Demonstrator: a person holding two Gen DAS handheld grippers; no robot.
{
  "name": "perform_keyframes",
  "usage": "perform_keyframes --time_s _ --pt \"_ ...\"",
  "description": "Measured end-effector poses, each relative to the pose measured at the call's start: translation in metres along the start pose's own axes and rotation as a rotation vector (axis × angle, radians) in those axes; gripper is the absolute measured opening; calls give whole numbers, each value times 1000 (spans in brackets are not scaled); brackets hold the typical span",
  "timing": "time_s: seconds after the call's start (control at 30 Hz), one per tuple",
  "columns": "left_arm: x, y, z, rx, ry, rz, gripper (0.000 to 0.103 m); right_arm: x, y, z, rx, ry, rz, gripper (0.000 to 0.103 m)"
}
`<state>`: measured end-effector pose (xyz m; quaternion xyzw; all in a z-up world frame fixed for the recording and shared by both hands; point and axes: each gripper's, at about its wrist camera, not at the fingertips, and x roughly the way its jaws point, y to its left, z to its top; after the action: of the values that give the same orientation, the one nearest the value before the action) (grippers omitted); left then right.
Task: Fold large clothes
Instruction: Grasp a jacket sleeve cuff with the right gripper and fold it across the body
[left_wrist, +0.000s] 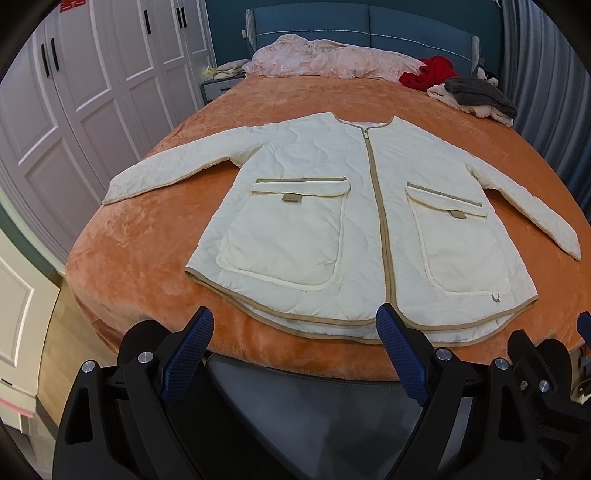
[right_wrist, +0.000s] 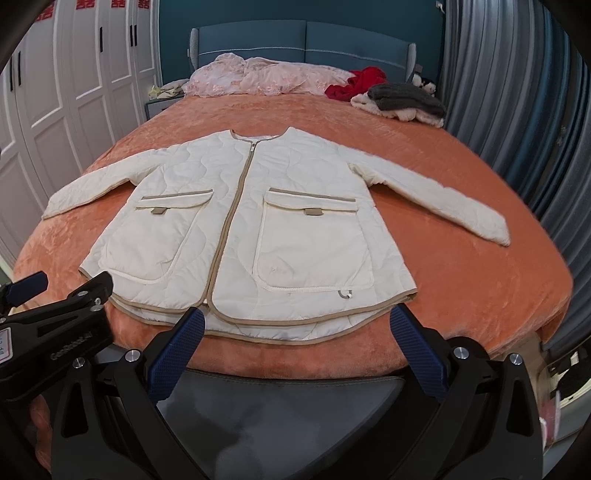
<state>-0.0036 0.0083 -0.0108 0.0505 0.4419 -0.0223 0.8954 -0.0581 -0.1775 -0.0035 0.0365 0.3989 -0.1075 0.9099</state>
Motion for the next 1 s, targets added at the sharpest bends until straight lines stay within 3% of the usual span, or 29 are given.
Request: perform_keyframes --time_s 0.13,0.47,0.67,0.8,0.9,0.93,1.0 --pt "17 5 11 -14 11 4 87 30 -43 14 124 14 50 98" --pt "72 19 64 -86 25 27 88 129 -256 67 533 -26 -25 98" --pt "113 30 90 -150 45 65 88 196 -375 75 757 -47 -180 98" --pt "133 34 104 -166 31 86 88 218 -427 69 866 -72 -311 98" --pt "149 39 113 -180 31 96 88 235 -454 56 982 -52 -332 98" --pt "154 41 116 -188 32 102 88 242 -458 54 1006 -48 -318 96" --pt "163 45 120 -200 41 120 88 252 -460 54 1028 -49 -283 77"
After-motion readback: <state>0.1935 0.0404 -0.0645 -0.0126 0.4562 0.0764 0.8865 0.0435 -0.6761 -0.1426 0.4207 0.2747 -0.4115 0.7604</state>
